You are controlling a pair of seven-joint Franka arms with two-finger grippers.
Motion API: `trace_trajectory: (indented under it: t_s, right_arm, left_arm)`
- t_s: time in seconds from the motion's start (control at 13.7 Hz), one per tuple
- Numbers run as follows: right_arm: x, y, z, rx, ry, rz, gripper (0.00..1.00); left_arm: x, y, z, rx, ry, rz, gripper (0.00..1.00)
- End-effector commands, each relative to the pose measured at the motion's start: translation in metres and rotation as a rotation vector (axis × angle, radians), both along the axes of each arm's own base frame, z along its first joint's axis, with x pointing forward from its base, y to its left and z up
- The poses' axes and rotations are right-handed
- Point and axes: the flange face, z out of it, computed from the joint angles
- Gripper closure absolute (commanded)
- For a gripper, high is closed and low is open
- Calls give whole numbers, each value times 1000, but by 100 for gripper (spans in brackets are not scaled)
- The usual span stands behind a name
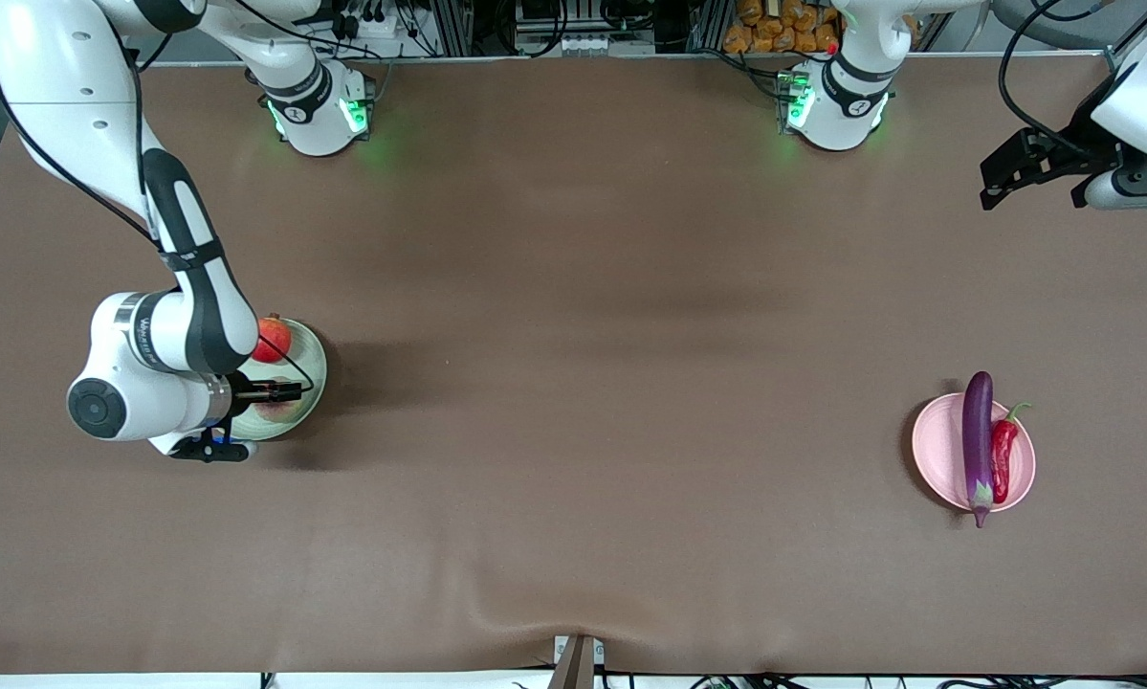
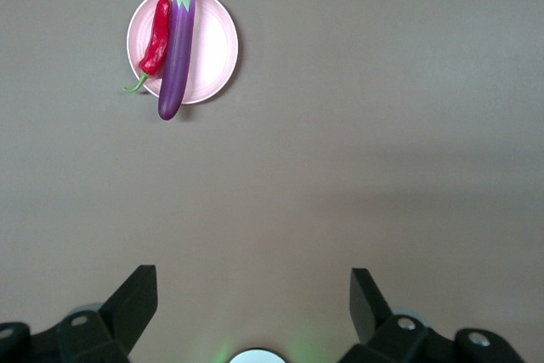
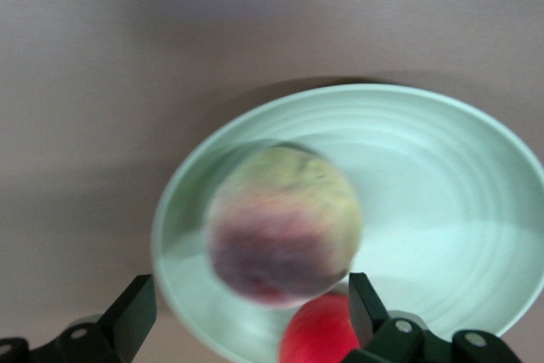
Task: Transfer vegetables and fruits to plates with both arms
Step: 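Carry the peach with the right gripper while the left gripper withdraws, then release the peach onto the green plate and withdraw the right gripper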
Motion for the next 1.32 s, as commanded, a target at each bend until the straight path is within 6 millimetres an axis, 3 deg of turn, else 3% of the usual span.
trace_trajectory:
  t_s: [0.0, 0.15, 0.29, 0.44, 0.59, 0.88, 1.1, 1.25]
  right_arm:
    - [20, 13, 68, 97, -22, 7, 0]
    - [40, 30, 123, 102, -85, 38, 0]
    - [49, 20, 160, 107, -131, 45, 0]
    - [54, 12, 222, 104, -153, 63, 0]
    - [48, 1, 257, 100, -147, 61, 0]
    - [10, -3, 354, 92, -226, 69, 0]
    - [-28, -7, 407, 78, -259, 61, 0]
    - [-69, -14, 432, 29, -270, 58, 0]
  left_arm:
    - [-10, 6, 11, 0, 21, -15, 0]
    - [-10, 6, 10, 0, 24, -18, 0]
    - [-11, 6, 11, 0, 21, -22, 0]
    - [-11, 4, 11, 1, 21, -22, 0]
    - [-11, 2, 12, -1, 20, -25, 0]
    - [-13, 2, 14, 0, 16, -7, 0]
    - [-13, 6, 15, -1, 11, -4, 0]
    - [-13, 6, 16, -3, 10, 0, 0]
